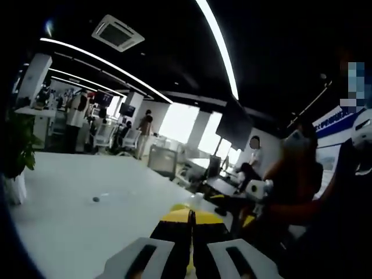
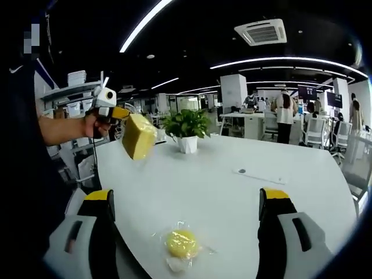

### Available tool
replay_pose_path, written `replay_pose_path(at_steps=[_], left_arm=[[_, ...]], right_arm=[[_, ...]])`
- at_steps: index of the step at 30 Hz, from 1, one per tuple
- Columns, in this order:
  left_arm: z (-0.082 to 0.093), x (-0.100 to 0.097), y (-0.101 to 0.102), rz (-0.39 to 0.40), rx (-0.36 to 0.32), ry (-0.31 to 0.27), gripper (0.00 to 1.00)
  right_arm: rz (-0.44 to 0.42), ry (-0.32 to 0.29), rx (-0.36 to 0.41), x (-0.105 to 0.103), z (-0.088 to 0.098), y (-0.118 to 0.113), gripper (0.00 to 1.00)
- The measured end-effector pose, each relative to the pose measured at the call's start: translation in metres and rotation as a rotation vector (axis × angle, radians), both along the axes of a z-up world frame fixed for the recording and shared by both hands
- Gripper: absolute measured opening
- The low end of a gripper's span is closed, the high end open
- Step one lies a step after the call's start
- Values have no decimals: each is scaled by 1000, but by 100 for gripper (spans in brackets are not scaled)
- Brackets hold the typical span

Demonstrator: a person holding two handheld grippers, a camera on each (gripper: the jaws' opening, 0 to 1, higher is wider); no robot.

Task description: Compare the silicone blocks by pressing each to a similar depth, holding the contact briefly, and releasing to observe deformation and rebound differences across the visible hardness samples.

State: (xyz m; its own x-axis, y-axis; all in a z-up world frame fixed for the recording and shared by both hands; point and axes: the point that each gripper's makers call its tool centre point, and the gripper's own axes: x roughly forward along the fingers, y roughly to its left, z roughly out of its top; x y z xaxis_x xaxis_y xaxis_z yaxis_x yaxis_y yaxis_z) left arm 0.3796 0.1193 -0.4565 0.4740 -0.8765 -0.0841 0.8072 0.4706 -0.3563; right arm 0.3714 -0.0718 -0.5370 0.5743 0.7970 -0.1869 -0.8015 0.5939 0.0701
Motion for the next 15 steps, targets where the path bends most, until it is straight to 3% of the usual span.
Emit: replay_pose_path(at_steps=[10,12,15], left_arm=[[20,-15,-23,-52,-24,-35,0],[24,-18,-25,-64,-27,-42,0],[26,-20,-27,-70,-31,-45,0]], right_arm=[[104,-32,17,-2,25,33,97],[139,-45,25,-6,28,40,89],[160,-58,25,-4,31,50,86]])
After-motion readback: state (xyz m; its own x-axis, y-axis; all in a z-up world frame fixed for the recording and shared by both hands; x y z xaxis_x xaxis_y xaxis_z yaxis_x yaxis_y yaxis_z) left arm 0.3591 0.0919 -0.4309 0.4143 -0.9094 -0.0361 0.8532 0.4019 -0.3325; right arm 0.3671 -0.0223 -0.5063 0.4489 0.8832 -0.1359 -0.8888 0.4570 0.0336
